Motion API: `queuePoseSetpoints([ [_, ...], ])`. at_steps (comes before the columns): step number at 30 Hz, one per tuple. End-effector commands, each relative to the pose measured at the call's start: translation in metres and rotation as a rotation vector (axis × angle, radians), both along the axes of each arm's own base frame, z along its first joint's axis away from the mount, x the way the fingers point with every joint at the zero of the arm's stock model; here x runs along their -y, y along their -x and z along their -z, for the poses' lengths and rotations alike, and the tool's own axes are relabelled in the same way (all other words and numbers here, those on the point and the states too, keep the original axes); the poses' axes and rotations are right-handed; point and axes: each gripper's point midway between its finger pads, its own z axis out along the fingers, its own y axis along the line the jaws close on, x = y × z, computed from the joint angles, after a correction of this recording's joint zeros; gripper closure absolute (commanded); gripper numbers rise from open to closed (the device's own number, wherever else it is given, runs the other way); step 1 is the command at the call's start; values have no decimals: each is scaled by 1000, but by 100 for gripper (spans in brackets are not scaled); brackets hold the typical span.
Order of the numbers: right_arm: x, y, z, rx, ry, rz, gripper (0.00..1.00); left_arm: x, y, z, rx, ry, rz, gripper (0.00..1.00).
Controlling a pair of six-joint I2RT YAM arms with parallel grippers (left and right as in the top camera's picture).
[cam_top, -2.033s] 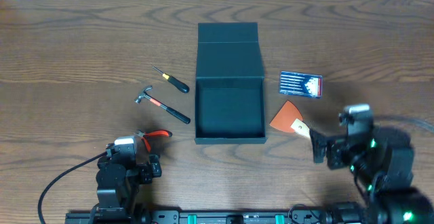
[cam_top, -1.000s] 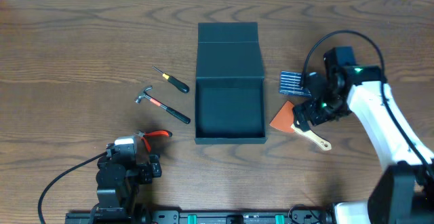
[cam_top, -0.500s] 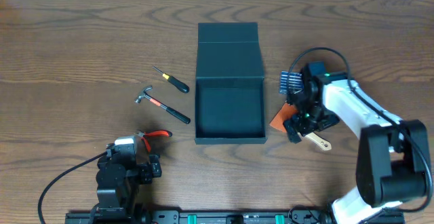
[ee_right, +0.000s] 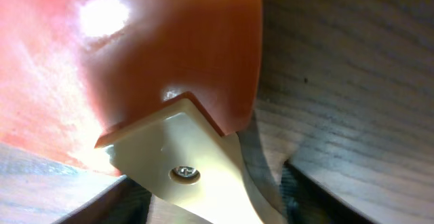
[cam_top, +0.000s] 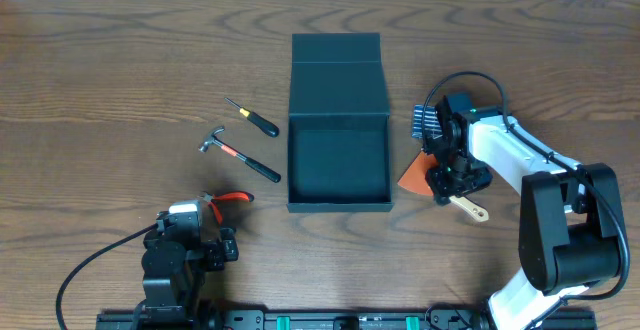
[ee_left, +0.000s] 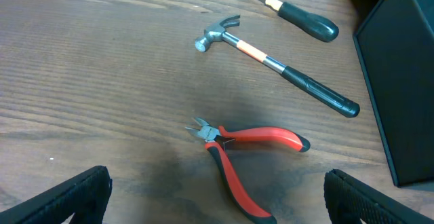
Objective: Pack container
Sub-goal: 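Move the right gripper to the orange scraper and grasp its wooden handle, then lift the scraper with the right gripper and lower it into the black box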
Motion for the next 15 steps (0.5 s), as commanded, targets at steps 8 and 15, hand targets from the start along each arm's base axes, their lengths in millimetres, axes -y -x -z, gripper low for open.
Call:
queuePoseSetpoints([
  [8, -11, -2, 8, 3, -42, 47, 75, -2, 0, -2, 8, -12, -9, 1],
  [15, -12, 3, 7, -18, -47, 50, 79, -2, 0, -2, 8, -12, -9, 1],
])
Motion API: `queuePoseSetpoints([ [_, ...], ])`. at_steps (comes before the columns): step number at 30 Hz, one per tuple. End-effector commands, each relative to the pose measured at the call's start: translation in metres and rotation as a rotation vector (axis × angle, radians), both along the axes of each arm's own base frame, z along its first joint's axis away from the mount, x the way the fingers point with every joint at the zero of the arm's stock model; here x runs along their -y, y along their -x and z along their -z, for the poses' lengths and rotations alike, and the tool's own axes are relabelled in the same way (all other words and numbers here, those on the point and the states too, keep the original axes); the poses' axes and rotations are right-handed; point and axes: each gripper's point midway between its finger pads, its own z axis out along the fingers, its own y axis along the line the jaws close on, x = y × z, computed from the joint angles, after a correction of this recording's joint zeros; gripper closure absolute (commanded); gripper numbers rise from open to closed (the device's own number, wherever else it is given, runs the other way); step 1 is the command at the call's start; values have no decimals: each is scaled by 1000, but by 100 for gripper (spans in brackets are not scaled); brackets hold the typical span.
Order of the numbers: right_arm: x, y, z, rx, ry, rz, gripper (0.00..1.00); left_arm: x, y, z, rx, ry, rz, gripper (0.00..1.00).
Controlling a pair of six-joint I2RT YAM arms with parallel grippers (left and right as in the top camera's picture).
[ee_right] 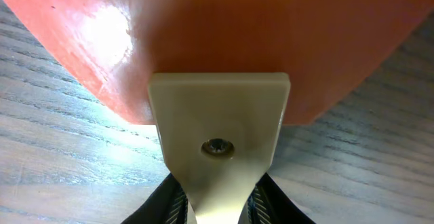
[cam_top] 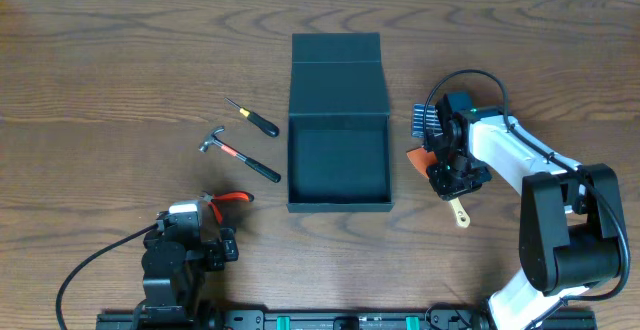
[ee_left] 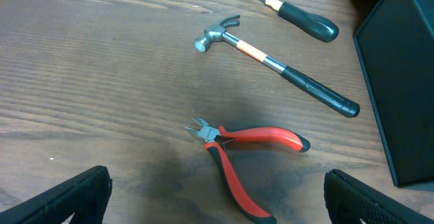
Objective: Pack container
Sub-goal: 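Lift the scraper with the right gripper and lower it into the black box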
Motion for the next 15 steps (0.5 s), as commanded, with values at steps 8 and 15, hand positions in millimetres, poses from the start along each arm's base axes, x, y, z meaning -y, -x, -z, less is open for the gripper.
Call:
queuePoseSetpoints([
  [8, -8, 7, -3, -38, -29, 34, 83, -2, 0, -2, 9, -12, -9, 2],
  [15, -11, -7, -29, 55, -46, 53, 84, -2, 0, -2, 9, -12, -9, 1],
])
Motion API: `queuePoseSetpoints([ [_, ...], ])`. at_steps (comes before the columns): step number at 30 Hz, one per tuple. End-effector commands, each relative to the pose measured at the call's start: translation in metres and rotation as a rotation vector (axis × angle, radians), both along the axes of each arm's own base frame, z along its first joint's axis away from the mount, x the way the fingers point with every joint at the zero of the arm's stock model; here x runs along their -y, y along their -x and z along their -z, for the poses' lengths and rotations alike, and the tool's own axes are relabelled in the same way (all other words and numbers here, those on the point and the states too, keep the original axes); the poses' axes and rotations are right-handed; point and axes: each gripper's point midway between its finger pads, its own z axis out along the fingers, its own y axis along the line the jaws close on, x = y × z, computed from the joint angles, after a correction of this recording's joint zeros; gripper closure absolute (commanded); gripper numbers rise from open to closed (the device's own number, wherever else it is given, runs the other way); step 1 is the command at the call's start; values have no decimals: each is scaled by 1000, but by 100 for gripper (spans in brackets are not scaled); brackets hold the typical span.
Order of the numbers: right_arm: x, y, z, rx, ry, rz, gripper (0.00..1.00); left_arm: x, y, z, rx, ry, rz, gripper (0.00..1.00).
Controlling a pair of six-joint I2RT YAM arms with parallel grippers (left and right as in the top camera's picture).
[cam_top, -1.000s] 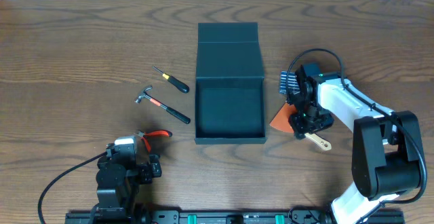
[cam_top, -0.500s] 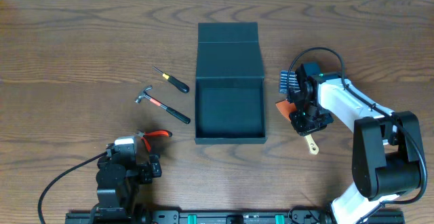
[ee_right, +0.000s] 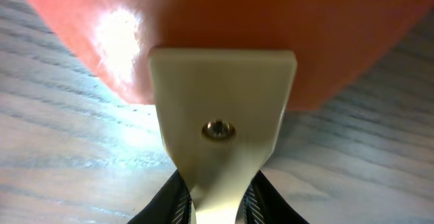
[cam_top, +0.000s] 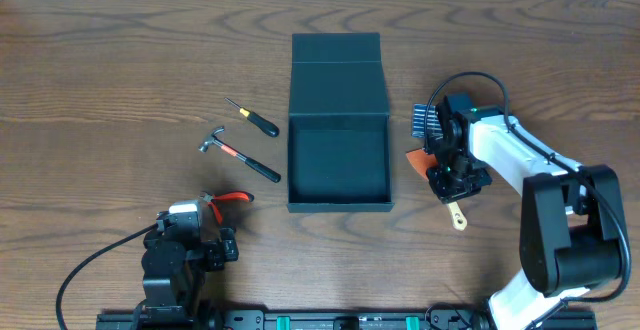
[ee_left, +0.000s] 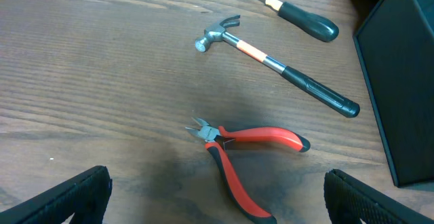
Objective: Pack container
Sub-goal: 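Lift the scraper with the right gripper and lower it into the black box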
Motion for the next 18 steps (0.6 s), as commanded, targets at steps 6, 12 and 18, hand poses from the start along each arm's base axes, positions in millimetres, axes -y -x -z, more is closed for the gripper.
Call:
queuePoseSetpoints([
  [6, -10, -28, -60, 225, -57, 27, 83, -2, 0, -2, 9, -12, -9, 1],
  [12, -11, -31, -97, 356, -84, 44, 83, -2, 0, -2, 9, -12, -9, 1],
  [18, -13, -30, -128, 463, -119, 62, 84, -2, 0, -2, 9, -12, -9, 1],
])
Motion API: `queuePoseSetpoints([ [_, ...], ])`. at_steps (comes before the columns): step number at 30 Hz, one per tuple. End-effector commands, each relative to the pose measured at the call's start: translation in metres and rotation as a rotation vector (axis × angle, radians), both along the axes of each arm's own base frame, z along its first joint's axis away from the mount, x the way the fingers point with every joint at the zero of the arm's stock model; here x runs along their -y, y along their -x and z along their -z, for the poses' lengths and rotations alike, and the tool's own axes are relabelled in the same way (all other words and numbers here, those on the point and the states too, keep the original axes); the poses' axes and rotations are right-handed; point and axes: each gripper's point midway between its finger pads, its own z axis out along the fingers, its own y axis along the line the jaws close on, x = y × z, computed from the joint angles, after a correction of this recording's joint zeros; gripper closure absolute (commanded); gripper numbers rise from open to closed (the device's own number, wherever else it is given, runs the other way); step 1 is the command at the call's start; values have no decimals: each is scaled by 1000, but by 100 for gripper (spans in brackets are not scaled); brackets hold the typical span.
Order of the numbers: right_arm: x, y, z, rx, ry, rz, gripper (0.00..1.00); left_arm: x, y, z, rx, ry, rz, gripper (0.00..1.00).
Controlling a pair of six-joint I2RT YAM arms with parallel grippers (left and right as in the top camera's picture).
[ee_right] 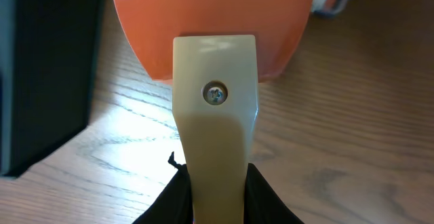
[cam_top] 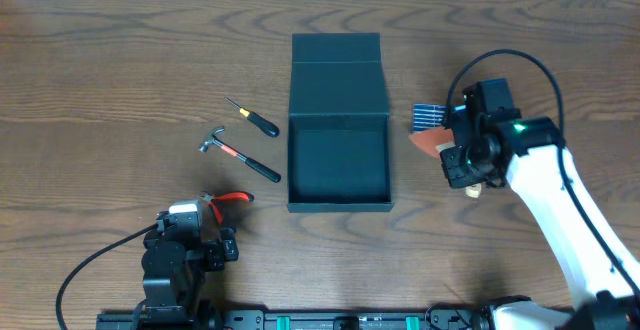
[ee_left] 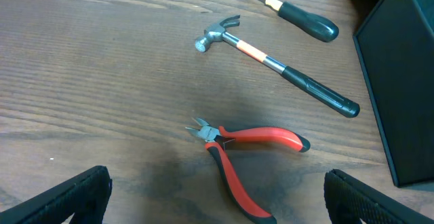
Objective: Pack container
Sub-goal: 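Lift the scraper with the right gripper and lower it into the black box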
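Observation:
The open black box [cam_top: 338, 160] lies mid-table, its lid [cam_top: 337, 70] folded back. My right gripper [cam_top: 465, 165] is to its right, shut on the cream handle [ee_right: 215, 115] of a scraper whose orange blade [ee_right: 210, 20] points toward the box edge [ee_right: 41, 68]; the scraper hangs above the wood. Left of the box lie a screwdriver [cam_top: 252, 117], a hammer [cam_top: 238, 153] and red pliers [ee_left: 247, 149]. My left gripper [ee_left: 217, 197] is open just short of the pliers, holding nothing.
A small blue-and-black item [cam_top: 428, 117] lies on the table just beyond the scraper blade, right of the box. The hammer [ee_left: 274, 64] and screwdriver [ee_left: 298, 13] lie between the pliers and the box wall [ee_left: 407, 81].
My right gripper, still shut on the scraper handle, has risen from the table and shifted slightly right; the box edge now shows in its wrist view. The left arm and tools are unchanged.
First the scraper lay aslant on the table with my right fingers around its handle. Then the gripper was shut on the handle with the scraper straight in line, low over the wood. Now it holds the scraper higher, beside the box. The left gripper stayed open throughout.

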Motion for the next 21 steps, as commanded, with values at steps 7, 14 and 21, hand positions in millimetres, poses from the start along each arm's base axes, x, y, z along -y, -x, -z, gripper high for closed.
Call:
queuePoseSetpoints([
  [7, -36, -5, -54, 143, -194, -46, 83, -2, 0, -2, 9, -12, -9, 1],
  [14, -90, -5, -80, 208, -267, -207, 78, -2, 0, -2, 9, -12, -9, 1],
  [21, -138, 2, -59, 154, -279, -326, 78, -2, 0, -2, 9, -12, -9, 1],
])
